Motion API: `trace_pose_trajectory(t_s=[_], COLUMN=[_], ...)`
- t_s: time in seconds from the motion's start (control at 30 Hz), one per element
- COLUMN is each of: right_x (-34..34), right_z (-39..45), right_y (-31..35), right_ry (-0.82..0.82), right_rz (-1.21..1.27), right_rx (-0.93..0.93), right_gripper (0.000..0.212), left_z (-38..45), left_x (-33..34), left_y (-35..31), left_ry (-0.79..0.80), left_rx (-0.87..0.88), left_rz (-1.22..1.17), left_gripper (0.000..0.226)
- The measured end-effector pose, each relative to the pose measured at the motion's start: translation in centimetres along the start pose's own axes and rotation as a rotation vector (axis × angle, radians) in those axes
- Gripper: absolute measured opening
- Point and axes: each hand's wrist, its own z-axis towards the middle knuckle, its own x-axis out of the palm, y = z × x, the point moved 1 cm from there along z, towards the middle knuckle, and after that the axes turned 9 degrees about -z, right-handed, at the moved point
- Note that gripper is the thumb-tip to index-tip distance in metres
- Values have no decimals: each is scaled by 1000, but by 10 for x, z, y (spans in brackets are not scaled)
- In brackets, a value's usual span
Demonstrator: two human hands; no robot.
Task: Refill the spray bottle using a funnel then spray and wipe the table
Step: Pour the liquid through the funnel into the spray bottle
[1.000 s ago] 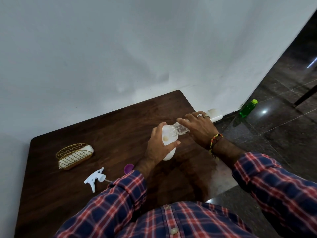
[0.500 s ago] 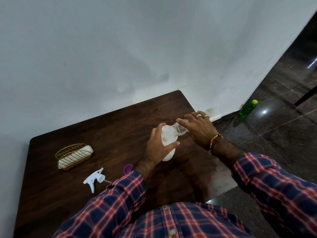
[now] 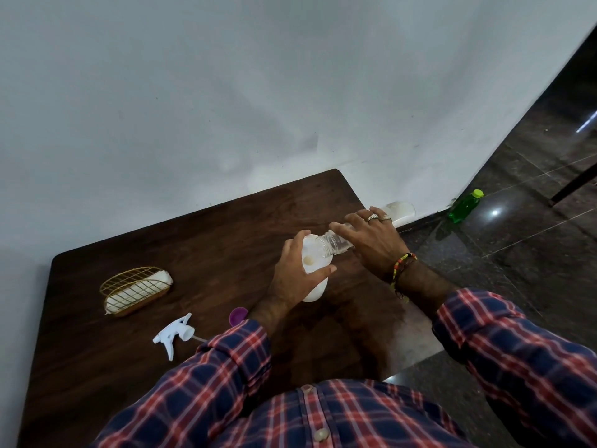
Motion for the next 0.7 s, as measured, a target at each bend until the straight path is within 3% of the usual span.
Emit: trace_pose_trajectory(t_s=[0.7], right_x=[6], right_z=[-4], right_y=[1], right_ry=[-19], right_rz=[57], right_rx=[33], right_gripper=[73], left_z=[0], left_x=[1], left_y=[2], left_ry=[-11], left_rx=[9], left_rz=[8], left_gripper=[86])
